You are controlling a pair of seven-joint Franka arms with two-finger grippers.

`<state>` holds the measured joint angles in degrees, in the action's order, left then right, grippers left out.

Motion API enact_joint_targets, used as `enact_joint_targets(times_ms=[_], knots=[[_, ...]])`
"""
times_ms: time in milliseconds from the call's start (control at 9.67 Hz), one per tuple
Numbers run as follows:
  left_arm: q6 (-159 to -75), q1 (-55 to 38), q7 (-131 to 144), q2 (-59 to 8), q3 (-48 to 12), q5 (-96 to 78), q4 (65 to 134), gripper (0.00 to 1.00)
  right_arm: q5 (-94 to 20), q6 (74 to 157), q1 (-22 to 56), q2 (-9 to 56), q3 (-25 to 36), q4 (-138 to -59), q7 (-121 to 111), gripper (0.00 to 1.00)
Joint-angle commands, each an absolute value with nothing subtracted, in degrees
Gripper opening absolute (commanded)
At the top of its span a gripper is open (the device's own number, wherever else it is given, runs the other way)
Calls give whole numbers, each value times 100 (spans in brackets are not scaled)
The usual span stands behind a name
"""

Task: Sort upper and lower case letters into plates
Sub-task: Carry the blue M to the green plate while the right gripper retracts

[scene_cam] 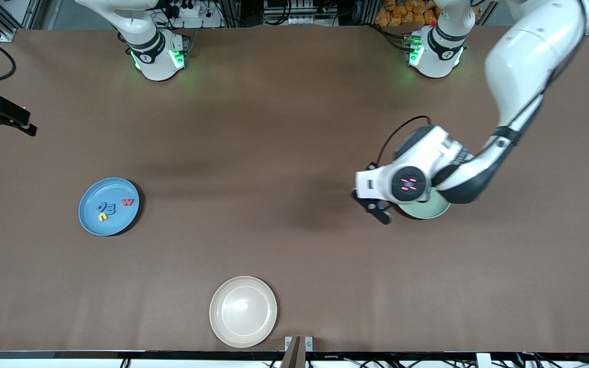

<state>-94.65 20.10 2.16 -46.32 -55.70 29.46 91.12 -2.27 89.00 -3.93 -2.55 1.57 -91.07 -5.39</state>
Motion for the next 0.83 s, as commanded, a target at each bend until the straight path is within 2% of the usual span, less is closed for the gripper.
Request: enact_joint_targets(times_ms=[0, 103, 414, 621, 724], knots=[[-9579, 3047, 106, -4535, -6046, 3494, 10077, 8, -168, 8684, -414, -193, 44, -8807, -378, 100], [-9841, 3302, 114, -4544, -6177, 3724, 10446, 8, -141, 8623, -387, -202, 44, -8807, -204, 100], [-10309, 3735, 132, -4570, -6170, 4023, 10984, 9, 455, 8815, -352, -211, 35, -8807, -246, 100], [-10667, 4365, 106, -4588, -6170, 4315, 11467, 11, 422, 8824, -308, -220, 53, -8807, -229, 100], [-10835, 4386, 105, -4597, -6170, 4385, 11531, 18, 404, 8833, -316, -211, 61, -8824, -220, 100]])
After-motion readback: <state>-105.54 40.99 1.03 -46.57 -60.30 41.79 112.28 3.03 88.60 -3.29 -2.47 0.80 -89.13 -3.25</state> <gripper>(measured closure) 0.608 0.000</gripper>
